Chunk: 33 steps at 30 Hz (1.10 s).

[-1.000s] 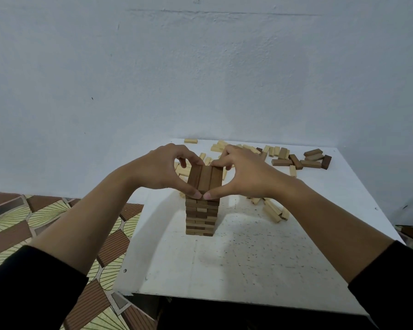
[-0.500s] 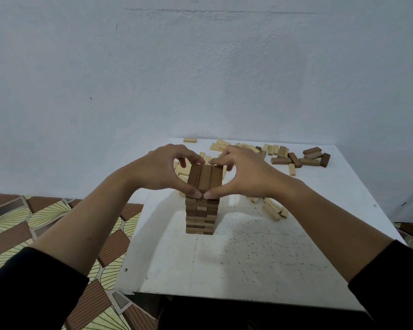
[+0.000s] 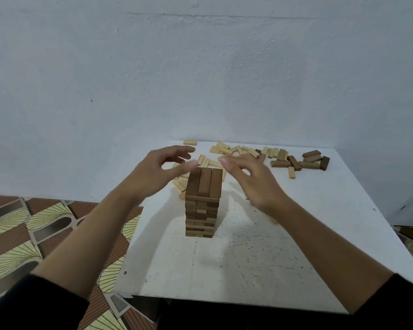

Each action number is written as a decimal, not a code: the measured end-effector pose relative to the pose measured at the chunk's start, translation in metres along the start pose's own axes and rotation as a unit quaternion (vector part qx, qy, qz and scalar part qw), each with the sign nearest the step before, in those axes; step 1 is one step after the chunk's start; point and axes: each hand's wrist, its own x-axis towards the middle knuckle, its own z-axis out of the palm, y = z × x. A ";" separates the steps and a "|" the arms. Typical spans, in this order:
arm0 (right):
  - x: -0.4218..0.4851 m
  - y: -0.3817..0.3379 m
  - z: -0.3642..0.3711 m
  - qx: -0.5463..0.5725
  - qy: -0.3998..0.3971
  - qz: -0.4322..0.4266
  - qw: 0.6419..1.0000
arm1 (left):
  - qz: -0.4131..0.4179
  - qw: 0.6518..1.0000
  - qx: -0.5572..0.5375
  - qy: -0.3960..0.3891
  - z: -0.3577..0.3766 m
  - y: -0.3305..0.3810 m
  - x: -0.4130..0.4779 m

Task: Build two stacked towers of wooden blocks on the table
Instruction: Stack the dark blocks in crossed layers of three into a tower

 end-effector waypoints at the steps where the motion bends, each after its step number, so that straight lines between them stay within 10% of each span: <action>1: -0.006 0.007 0.006 0.028 0.008 0.008 1.000 | -0.016 0.998 -0.045 0.033 0.006 -0.003 -0.005; 33: -0.045 0.021 0.072 0.074 -0.004 0.027 0.997 | -0.124 0.974 -0.154 0.110 0.079 0.003 -0.066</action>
